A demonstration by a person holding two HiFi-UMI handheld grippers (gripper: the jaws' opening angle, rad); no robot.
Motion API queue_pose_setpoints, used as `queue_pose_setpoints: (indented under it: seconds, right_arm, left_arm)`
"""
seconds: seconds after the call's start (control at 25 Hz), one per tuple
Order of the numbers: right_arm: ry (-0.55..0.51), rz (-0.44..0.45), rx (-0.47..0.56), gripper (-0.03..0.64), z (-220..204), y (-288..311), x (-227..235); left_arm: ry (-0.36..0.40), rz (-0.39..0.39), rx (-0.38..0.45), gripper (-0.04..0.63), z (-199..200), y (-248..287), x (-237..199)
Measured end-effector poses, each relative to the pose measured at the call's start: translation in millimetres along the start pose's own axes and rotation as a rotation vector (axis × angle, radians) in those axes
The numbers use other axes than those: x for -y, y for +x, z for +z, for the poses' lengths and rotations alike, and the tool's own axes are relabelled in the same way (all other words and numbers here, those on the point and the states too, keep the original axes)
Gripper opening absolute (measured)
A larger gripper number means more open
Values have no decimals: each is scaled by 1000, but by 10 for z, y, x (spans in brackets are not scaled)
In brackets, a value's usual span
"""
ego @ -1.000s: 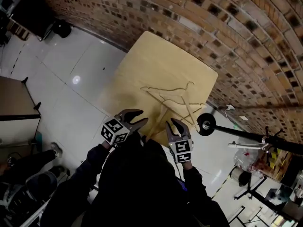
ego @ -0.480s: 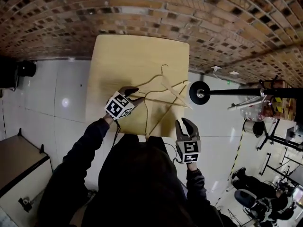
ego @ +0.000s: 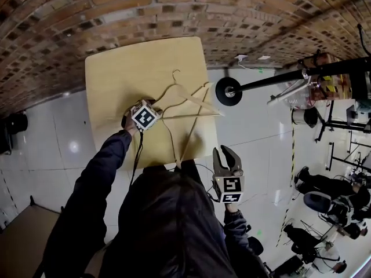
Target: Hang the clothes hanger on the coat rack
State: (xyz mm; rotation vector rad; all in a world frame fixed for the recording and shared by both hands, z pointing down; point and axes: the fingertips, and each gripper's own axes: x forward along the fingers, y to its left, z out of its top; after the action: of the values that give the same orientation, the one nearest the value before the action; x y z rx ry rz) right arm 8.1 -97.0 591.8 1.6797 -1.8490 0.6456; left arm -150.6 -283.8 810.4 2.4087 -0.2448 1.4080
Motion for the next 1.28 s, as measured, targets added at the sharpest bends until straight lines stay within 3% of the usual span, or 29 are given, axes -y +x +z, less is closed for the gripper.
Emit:
queue_pose_setpoints:
  seconds: [0.36, 0.44, 0.48, 0.64, 0.8, 1.08, 1.28]
  right_arm:
    - [119, -117, 10, 97, -198, -294, 26]
    - [131, -133, 8, 97, -237, -332, 21]
    - [136, -140, 8, 97, -250, -349, 21]
    - [145, -170, 20, 97, -250, -417, 41]
    - [154, -192, 35, 97, -229, -466, 54]
    - [130, -184, 65, 97, -112, -455, -32]
    - [149, -217, 102, 97, -44, -596, 6]
  left_arm:
    - [44, 29, -33, 158, -25, 58, -110]
    - [55, 43, -49, 94, -32, 40, -112]
    - [57, 37, -49, 94, -43, 59, -94]
    - [47, 8, 4, 91, 10, 80, -62]
    - [63, -27, 53, 89, 280, -221, 53]
    - [162, -57, 167, 89, 575, -661, 287]
    - [254, -122, 235, 89, 884, -1076, 761]
